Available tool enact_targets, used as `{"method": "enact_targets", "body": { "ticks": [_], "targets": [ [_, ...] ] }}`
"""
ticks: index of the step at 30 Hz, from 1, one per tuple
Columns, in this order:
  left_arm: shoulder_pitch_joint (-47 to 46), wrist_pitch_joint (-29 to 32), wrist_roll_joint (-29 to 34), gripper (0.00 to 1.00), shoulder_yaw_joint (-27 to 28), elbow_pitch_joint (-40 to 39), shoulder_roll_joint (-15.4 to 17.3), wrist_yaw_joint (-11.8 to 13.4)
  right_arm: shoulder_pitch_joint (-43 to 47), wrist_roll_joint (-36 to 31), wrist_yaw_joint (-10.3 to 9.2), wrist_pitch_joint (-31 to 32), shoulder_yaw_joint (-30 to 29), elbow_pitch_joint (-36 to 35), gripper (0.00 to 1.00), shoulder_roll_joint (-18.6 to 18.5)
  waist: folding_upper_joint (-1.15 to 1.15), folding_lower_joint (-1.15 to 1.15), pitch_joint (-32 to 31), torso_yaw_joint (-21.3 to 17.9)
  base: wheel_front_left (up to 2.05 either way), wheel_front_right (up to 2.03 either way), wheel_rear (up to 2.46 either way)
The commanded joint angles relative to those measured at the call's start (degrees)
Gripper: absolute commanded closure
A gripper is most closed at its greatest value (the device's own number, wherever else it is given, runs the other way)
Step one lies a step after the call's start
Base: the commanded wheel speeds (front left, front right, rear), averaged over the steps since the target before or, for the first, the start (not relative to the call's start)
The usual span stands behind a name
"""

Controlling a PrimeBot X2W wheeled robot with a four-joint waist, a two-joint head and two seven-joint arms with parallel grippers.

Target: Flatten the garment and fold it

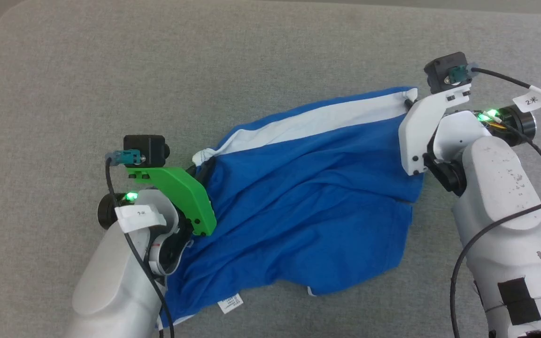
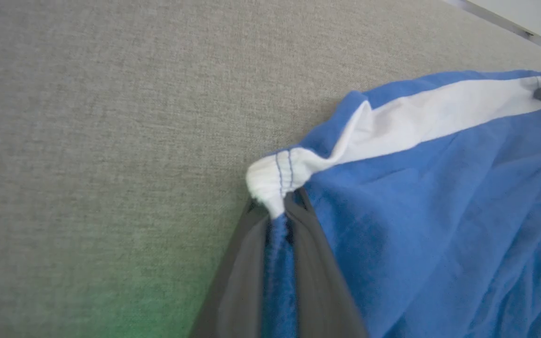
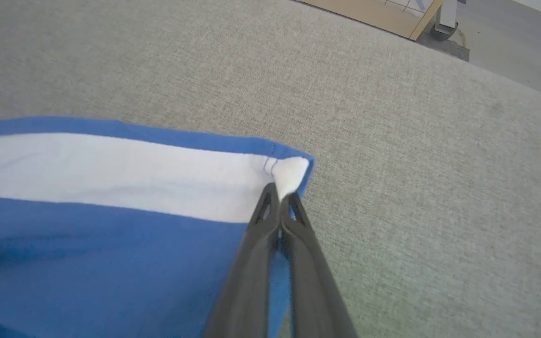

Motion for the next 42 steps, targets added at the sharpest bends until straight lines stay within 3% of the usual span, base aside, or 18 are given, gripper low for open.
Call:
{"method": "enact_targets", "body": {
  "ticks": [1, 5, 6, 10, 14, 21, 30, 35, 42],
  "targets": [
    [0.0, -0.5, -0.2, 1.00, -0.1, 0.1, 0.1, -0.2, -0.7, 0.7, -0.08, -0.6, 0.3, 0.5, 1.00, -0.1, 0.00, 0.00, -0.7, -0.5, 0.00, 0.00, 0.00],
    [0.2, -0.9, -1.2, 1.00, 0.4, -0.2, -0.1, -0.4, -0.4, 4.0, -0.08, -1.8, 1.1, 1.0, 1.00, -0.1, 0.00, 0.00, -2.6, -1.3, 0.00, 0.00, 0.00],
    [-0.3, -0.9, -3.1, 1.00, 1.9, -1.2, 0.0, -0.9, -0.7, 9.2, -0.08, -1.9, 2.1, 0.2, 1.00, -0.1, 0.00, 0.00, -4.4, -2.1, 0.00, 0.00, 0.00],
    [-4.0, 0.3, -5.4, 1.00, 4.2, -2.8, 1.4, -1.5, -2.9, 17.9, -0.08, -0.9, 1.7, -2.6, 1.00, -0.1, 0.00, 0.00, -6.6, -2.9, 0.00, 0.00, 0.00],
    [-11.2, 1.9, -6.1, 1.00, 6.2, -2.6, 3.3, -1.5, -7.6, 22.7, -0.08, 1.3, 0.3, -5.5, 1.00, -0.1, 0.00, 0.00, -7.8, -3.6, 0.00, 0.00, 0.00],
    [-27.1, 1.3, -4.2, 1.00, 8.5, 2.7, 5.6, 0.0, -20.0, 23.2, -0.08, 2.4, -4.1, -7.2, 1.00, -0.1, 0.00, 0.00, -6.6, -4.9, 0.00, 0.00, 0.00],
    [-44.4, -6.8, 0.6, 1.00, 8.0, 12.7, 6.6, -0.7, -34.9, 18.8, -0.08, -6.1, -6.4, -2.5, 1.00, -0.1, 0.00, 0.00, -2.2, -6.4, 0.00, 0.00, 0.00],
    [-46.4, -14.3, 2.5, 1.00, 6.2, 18.8, 6.3, -3.3, -36.9, 18.2, -0.08, -10.4, -5.5, 0.9, 1.00, -0.1, 0.00, 0.00, -0.3, -6.7, 0.00, 0.00, 0.00],
    [-39.4, -18.8, 0.9, 1.00, 3.0, 21.7, 4.7, -5.9, -29.0, 22.3, -0.08, -11.0, -1.2, 0.1, 1.00, -0.1, 0.00, 0.00, -1.3, -6.5, 0.00, 0.00, 0.00]
  ]
}}
